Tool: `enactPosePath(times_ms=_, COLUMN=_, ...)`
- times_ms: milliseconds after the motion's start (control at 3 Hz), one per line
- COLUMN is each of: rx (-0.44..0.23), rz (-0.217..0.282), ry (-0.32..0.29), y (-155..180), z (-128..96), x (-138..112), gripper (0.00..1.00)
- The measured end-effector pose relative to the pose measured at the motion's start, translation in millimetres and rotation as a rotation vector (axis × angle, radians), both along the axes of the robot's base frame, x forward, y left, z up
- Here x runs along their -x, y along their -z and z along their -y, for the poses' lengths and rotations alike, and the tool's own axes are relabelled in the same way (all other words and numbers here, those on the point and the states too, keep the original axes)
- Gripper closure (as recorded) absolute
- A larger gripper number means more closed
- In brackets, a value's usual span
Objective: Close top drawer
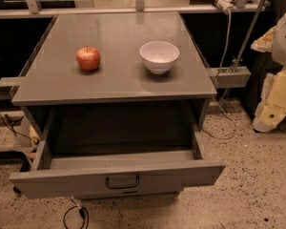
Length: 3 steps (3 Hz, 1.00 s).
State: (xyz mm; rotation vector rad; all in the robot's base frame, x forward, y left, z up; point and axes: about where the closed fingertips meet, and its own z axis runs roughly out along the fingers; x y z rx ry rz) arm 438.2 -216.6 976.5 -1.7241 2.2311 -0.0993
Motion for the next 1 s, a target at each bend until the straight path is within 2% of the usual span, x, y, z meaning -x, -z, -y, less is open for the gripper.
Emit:
enactPosePath(times_ms=333, rx=0.0, rz=0.0, ry=0.0, y=0.0, z=0.0, x=0.0, gripper=0.0)
enactPosePath(times_ms=667, rx=0.0, rz=0.0, ry=0.0, y=0.0, z=0.0, x=0.0, gripper=0.14)
enactPosePath(times_ms=1000, rx=0.0, rz=0.0, ry=0.0, y=0.0, z=0.0, x=0.0, gripper=0.37)
